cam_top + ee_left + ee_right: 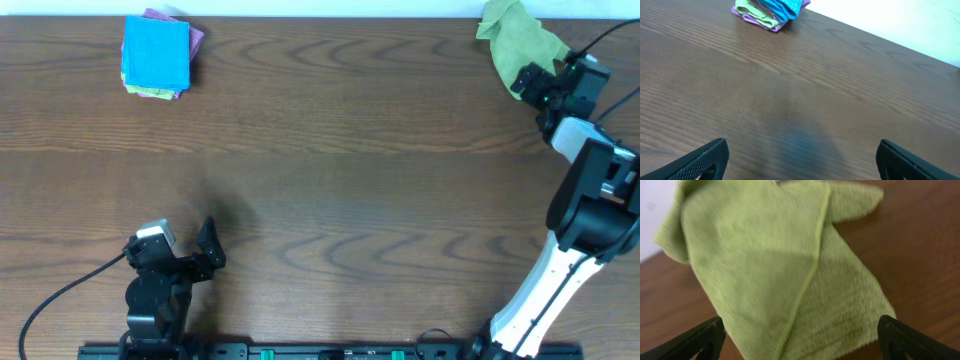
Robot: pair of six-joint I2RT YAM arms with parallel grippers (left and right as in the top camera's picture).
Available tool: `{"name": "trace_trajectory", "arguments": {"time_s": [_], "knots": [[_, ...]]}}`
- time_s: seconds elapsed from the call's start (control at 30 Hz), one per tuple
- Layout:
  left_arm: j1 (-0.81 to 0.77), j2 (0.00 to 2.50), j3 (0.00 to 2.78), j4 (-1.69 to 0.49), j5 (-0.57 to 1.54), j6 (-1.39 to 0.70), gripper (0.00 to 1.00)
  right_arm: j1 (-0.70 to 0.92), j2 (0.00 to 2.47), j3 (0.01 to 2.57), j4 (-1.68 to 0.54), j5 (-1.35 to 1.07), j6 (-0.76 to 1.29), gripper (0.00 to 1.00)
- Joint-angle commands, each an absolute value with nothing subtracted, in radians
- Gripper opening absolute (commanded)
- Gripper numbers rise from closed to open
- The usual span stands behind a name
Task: Fold the cloth
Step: 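Reach the right gripper to the crumpled green cloth and grasp it, then lift the green cloth with the right gripper and drag it toward center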
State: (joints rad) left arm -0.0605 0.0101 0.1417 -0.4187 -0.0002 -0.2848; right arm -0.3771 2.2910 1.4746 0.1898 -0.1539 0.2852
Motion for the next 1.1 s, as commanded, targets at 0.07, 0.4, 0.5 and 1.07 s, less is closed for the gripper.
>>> {"name": "trace_trajectory", "arguments": {"time_s": [0.07, 0.4, 0.5, 1.07], "knots": [[-0.057, 0.004, 0.124, -0.426, -0.007, -0.285, 0.95, -0.386, 2.330, 1.493, 0.170, -0.154, 0.303, 0.90], [-0.057, 0.004, 0.124, -0.426, -0.007, -0.284, 0.95, -0.385, 2.336, 1.493, 0.112, -0.154, 0.303, 0.71], [-0.057, 0.004, 0.124, -0.426, -0.007, -0.285, 0.96, -0.384, 2.344, 1.493, 0.107, -0.154, 0.318, 0.63], [-0.057, 0.004, 0.124, -0.426, -0.007, -0.284, 0.95, -0.359, 2.328, 1.570, 0.014, -0.327, 0.358, 0.01]]}}
